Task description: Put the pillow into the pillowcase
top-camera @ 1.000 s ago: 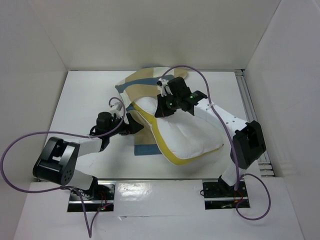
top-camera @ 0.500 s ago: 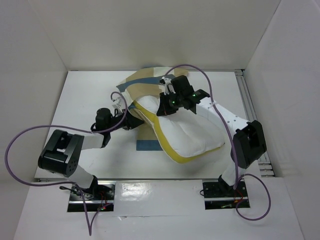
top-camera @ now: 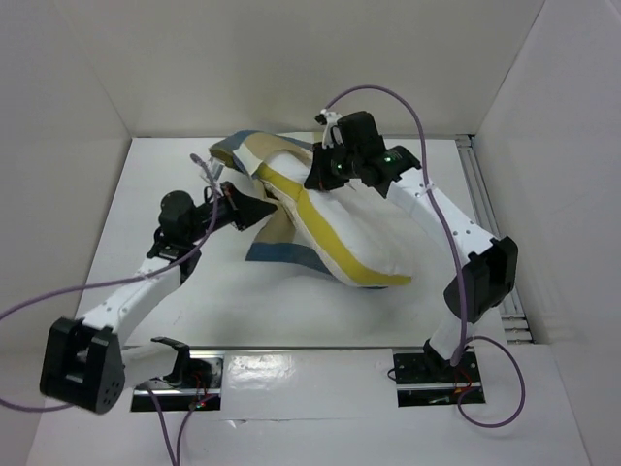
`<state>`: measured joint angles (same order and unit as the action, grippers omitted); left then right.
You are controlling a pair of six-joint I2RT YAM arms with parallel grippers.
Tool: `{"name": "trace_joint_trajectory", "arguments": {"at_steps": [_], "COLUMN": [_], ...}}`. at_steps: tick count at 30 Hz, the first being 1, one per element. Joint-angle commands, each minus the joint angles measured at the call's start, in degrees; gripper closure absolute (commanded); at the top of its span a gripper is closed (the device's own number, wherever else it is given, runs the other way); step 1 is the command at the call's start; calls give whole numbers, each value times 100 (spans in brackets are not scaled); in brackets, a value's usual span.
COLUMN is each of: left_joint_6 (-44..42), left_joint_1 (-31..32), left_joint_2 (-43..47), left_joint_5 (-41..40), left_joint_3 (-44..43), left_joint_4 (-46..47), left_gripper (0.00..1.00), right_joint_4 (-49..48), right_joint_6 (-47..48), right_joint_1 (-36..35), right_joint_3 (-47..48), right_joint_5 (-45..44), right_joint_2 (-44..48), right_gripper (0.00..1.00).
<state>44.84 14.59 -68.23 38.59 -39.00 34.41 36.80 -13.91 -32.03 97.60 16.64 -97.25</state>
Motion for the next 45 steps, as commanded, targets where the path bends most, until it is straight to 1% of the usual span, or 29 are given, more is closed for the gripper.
{"name": "trace_joint_trajectory", "arguments": {"at_steps": [1, 5, 8, 10, 12, 13, 14, 16, 17, 20, 21, 23, 24, 25, 26, 27, 29, 30, 32, 33, 35, 38, 39, 40, 41, 42, 43, 44, 45], "left_joint_6": [-64, -63, 51, -1, -2, -2, -2, -2, -71, -247, -248, -248, -126, 32, 199, 453, 596, 596, 596, 509, 114, -264, -317, -388, -501, -590, -669, -730, -783], "left_joint_1": [141, 272, 431, 483, 536, 536, 536, 536, 536, 536, 588, 642, 711, 764, 913, 1018, 1264, 1448, 1503, 1503, 1556, 1556, 1556, 1556, 1556, 1556, 1556, 1556, 1556], "left_joint_2": [932, 1329, 1531, 1532, 1532, 1462, 1322, 1120, 1014, 872, 872, 1056, 1135, 1232, 1450, 1574, 2108, 2320, 2716, 2892, 3192, 3114, 3035, 2930, 2712, 2622, 2543, 2473, 2324], "left_joint_5": [106, 105, -36, -237, -238, -238, -186, -115, -19, 87, 87, 87, 87, 87, 87, 87, -183, -307, -561, -676, -852, -1335, -1676, -1853, -2003, -2187, -2328, -2512, -2845], "left_joint_3": [277, 928, 1535, 1694, 1694, 1485, 1292, 696, -21, -843, -846, -172, 162, 539, 1309, 1647, 2210, 2526, 2591, 2434, 2127, 1284, 1029, 461, 203, -17, -385, -537, -686], "left_joint_4": [-558, -962, -1024, -1155, -1156, -1156, -1017, -1068, -1121, -1410, -1472, -1420, -1420, -1046, -833, -692, -611, -803, -1172, -1696, -2278, -3473, -3790, -4124, -4675, -4872, -5039, -5328, -5488], "left_gripper": [100, 100, 100, 100, 100, 100, 100, 100, 100, 100, 100, 100, 100, 100, 100, 100, 100, 100, 100, 100, 100, 100, 100, 84, 65, 53, 25, 20, 12], "right_joint_4": [-673, -1340, -1789, -1957, -1695, -1563, -1396, -1044, -1043, -973, -1086, -1384, -1577, -1910, -2061, -2263, -2824, -2923, -2985, -2916, -2767, -2704, -2643, -2643, -2643, -2590, -2511, -2258, -2160], "right_joint_6": [20, -435, -700, -753, -753, -675, -622, -551, -490, -358, -358, -358, -523, -638, -761, -1067, -1280, -1350, -1404, -1404, -1404, -1404, -1404, -1404, -1404, -1404, -1334, -1238, -1185], "right_joint_1": [-154, -461, -707, -708, -708, -708, -569, -392, -322, -321, -513, -768, -996, -1076, -1077, -1077, -1077, -1077, -1077, -1077, -1077, -1077, -1077, -1077, -1077, -1077, -1155, -1243, -1296], "right_joint_3": [244, -1414, -2094, -2175, -1668, -1361, -549, 343, 1043, 1559, 1343, 650, -250, -668, -1029, -1650, -2042, -2122, -2053, -1957, -1649, -1516, -1516, -1586, -1586, -1656, -1657, -1657, -1604], "right_joint_5": [-153, 207, 269, 269, 130, -19, -351, -548, -548, -767, -768, -768, -716, -646, -488, -226, -22, 31, 32, 101, 102, 49, -20, 31, 32, 32, -29, -151, -266], "right_joint_2": [276, 84, -222, -416, -689, -742, -830, -830, -830, -708, -603, -488, -488, -566, -680, -933, -1146, -1303, -1436, -1498, -1577, -1577, -1490, -1376, -1297, -1209, -1026, -928, -814], "right_gripper": [100, 100, 100, 100, 100, 100, 100, 100, 100, 100, 100, 100, 100, 100, 100, 100, 100, 100, 100, 100, 100, 100, 100, 100, 100, 100, 100, 97, 91]}}
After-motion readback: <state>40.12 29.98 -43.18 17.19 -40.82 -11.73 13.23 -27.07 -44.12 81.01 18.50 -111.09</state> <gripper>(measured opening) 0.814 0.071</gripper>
